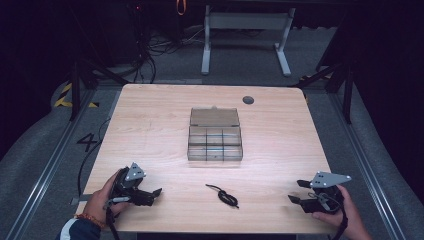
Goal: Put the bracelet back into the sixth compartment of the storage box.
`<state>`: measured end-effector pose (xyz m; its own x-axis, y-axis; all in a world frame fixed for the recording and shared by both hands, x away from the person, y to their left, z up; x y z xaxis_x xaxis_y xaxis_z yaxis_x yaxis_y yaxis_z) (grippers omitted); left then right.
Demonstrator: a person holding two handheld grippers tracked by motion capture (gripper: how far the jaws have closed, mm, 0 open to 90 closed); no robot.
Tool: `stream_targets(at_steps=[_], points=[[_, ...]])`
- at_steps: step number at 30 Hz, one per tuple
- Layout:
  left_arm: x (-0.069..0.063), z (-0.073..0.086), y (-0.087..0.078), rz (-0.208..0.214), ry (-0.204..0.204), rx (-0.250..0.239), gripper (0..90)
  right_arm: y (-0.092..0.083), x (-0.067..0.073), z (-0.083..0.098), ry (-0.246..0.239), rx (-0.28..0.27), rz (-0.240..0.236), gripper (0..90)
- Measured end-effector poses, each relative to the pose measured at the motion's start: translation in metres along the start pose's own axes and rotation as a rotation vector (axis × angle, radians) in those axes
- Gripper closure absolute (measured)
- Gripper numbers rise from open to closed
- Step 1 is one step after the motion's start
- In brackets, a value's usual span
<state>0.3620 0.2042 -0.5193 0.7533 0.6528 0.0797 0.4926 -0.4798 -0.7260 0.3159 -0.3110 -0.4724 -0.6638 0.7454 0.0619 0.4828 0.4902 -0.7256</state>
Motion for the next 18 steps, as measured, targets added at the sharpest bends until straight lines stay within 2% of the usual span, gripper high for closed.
stream_targets(at_steps=[12, 15, 18], points=[[0.000, 0.000, 0.000, 0.000, 0.001, -0.001, 0.1, 0.020, 0.047, -0.039, -0.154, 0.082, -0.077, 38.3], [0.000, 0.000, 0.000, 0.000, 0.000, -0.002, 0.1, 0.021, 0.055, -0.046, -0.165, 0.081, -0.104, 38.3], [0.000, 0.000, 0.000, 0.000, 0.000, -0.001, 0.1, 0.025, 0.064, -0.054, -0.184, 0.093, -0.109, 38.3]])
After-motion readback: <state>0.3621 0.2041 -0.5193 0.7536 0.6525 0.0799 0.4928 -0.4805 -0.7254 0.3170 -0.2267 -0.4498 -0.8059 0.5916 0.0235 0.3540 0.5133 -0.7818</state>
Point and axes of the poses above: each handheld gripper's, and its own axes: y roughly forward along the jaws, z roughly out of its underside, x roughly to its left, the point moved 5 cm from there along y, roughly forward along the jaws, and after that the axes turned 9 degrees about y, right-handed, at the moved point
